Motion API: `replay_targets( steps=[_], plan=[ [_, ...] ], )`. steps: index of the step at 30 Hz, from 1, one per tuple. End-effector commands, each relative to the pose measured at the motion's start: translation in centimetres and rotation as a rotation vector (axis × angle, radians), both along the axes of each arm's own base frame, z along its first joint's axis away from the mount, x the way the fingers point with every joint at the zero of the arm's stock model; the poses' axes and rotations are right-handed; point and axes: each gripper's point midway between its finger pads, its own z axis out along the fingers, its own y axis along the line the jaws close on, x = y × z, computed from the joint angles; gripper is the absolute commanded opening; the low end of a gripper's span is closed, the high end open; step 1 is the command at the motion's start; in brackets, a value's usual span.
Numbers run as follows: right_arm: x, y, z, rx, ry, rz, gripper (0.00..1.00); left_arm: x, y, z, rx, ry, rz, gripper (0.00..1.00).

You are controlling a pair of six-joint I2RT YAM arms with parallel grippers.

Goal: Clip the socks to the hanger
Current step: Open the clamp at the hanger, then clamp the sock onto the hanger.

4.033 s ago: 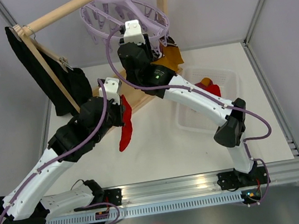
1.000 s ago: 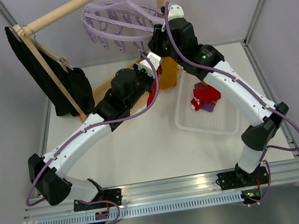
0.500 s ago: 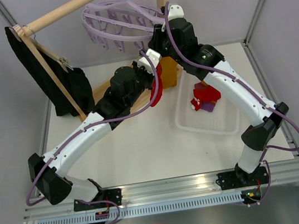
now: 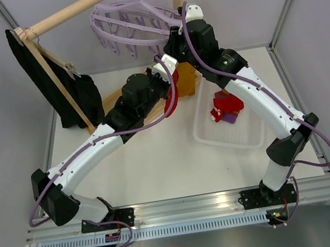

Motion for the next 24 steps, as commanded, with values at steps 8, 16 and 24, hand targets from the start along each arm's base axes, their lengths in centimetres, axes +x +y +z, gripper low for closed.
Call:
replay_targets(
  steps=[8, 16, 24],
  plan=[
    [0.5, -0.8, 3.8, 0.054, -0.091, -0.029, 0.0, 0.1, 0.0, 0.0, -0.031, 0.005, 0.011, 0.02],
    [0.5, -0.8, 3.8, 0.051, -0.089, -0.03, 0.0, 0.6, 0.6, 0.4, -0.036, -0.003, 0.053, 0.02],
    [0.4, -0.9, 3.6, 0.041, -0.086, -0.03, 0.0, 1.0, 1.1, 0.8, -0.053, -0.012, 0.09, 0.02]
  ],
)
